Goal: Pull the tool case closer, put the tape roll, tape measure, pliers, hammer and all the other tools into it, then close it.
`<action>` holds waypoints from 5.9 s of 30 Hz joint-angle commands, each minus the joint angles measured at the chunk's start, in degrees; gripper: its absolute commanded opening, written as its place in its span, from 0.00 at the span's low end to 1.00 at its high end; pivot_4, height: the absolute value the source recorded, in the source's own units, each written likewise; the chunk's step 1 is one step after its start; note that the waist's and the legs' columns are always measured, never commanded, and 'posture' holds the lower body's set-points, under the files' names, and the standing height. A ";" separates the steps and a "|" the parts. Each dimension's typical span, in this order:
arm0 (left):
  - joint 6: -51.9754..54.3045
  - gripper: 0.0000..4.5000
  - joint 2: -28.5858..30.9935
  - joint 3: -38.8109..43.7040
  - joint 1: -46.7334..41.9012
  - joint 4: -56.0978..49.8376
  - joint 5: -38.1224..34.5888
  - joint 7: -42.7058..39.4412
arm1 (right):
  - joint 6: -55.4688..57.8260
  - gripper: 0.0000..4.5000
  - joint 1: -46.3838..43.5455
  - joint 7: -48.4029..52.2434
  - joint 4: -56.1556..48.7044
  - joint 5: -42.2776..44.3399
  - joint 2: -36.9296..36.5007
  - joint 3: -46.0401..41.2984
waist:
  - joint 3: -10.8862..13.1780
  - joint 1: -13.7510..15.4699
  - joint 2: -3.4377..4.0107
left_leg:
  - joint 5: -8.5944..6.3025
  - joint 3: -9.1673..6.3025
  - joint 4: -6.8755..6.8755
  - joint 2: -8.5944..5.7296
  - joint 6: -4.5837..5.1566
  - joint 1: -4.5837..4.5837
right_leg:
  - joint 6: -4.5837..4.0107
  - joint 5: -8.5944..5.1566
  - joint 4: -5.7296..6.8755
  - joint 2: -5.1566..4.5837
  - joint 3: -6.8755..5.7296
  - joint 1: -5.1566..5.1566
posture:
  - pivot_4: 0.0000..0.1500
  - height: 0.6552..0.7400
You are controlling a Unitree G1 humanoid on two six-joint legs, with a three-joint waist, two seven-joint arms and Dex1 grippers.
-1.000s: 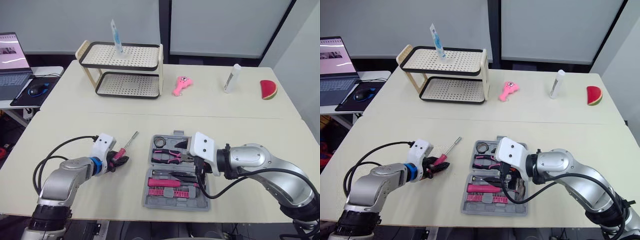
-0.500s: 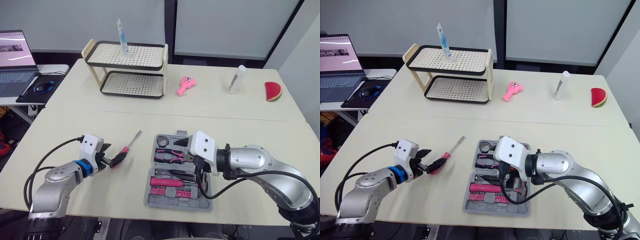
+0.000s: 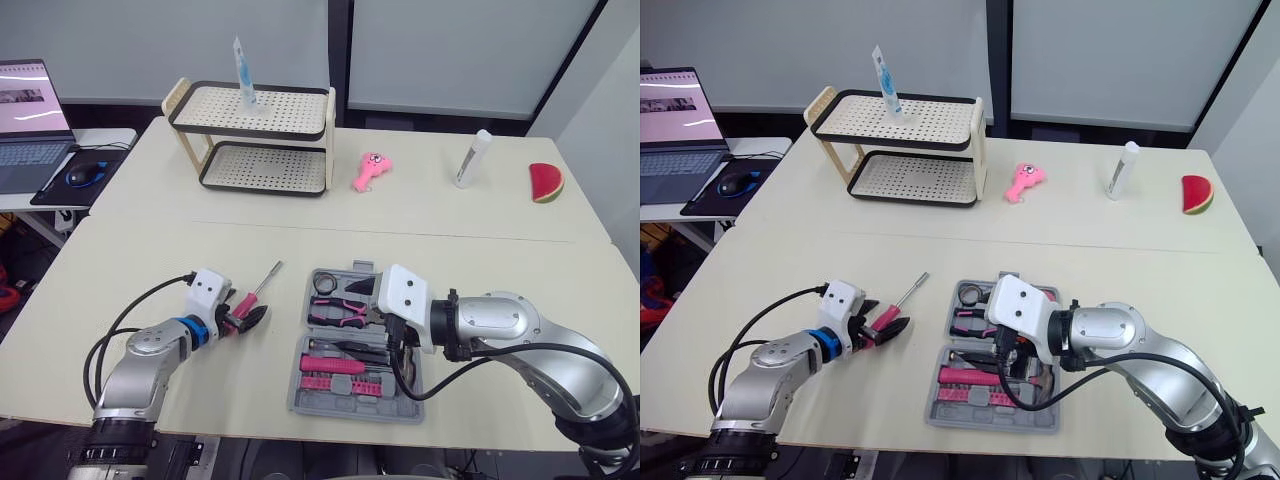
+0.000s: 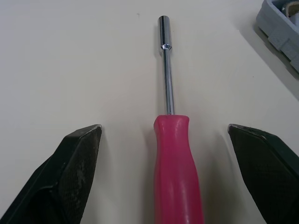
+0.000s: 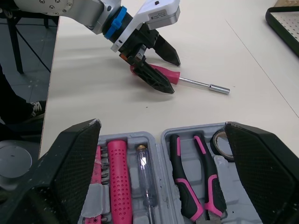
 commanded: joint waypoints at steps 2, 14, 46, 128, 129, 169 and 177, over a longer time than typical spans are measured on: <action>-0.16 0.91 -0.15 -1.55 -0.10 -0.45 0.81 -0.52 | -1.04 1.00 -0.12 0.23 -1.38 -0.48 0.18 -0.42 | 0.00 0.00 0.00 | 0.00 0.01 0.00 0.00 0.00 0.00 | 0.00 0.00 0.00 0.00 0.00 0.00 | 1.00 0.94; -0.42 0.16 0.27 -1.61 0.46 -1.28 0.64 -1.00 | -2.05 1.00 1.03 -0.27 -1.85 -1.28 -0.02 -0.76 | -0.01 0.00 0.01 | 0.00 0.01 0.01 0.00 0.00 -0.01 | 0.00 0.00 0.01 0.00 0.00 0.01 | 1.00 0.94; -13.09 0.16 13.65 -22.68 7.03 -27.73 3.82 -29.65 | -27.36 1.00 41.98 36.22 -1.01 2.96 -26.21 -41.62 | -0.07 0.03 0.30 | -0.01 0.24 0.07 0.23 0.01 0.85 | -0.07 -0.03 -0.06 0.32 0.33 0.79 | 1.00 0.94; -9.75 0.01 9.94 -33.56 -5.26 -19.18 6.99 -35.61 | -23.23 1.00 43.31 31.51 -5.17 3.54 -25.02 -41.96 | -0.03 0.16 0.25 | -0.01 0.25 0.08 0.18 0.01 0.70 | -0.04 -0.03 -0.14 0.30 0.36 0.72 | 1.00 0.94; -9.95 0.01 9.74 -33.69 -5.27 -18.76 7.42 -35.44 | -23.23 1.00 43.35 31.48 -5.21 3.53 -25.02 -41.94 | -0.03 0.16 0.25 | -0.01 0.25 0.08 0.18 0.02 0.70 | -0.04 -0.03 -0.14 0.30 0.36 0.72 | 1.00 0.94; -31.58 0.00 10.14 -9.78 -4.45 9.21 2.44 -31.65 | -30.81 0.40 31.03 13.76 16.03 -16.67 -14.34 -19.40 | 0.03 0.14 0.26 | -0.01 0.29 0.05 0.16 0.01 0.44 | -0.03 0.00 -0.13 0.27 0.37 0.38 | 1.00 0.94; -34.24 0.00 5.50 -13.91 -4.72 10.21 5.45 -30.28 | -32.50 0.05 27.44 13.83 22.44 -21.50 -11.49 -12.30 | 0.03 0.06 0.27 | -0.01 0.28 0.07 0.17 0.01 0.50 | -0.03 0.00 -0.03 0.28 0.36 0.40 | 1.00 0.94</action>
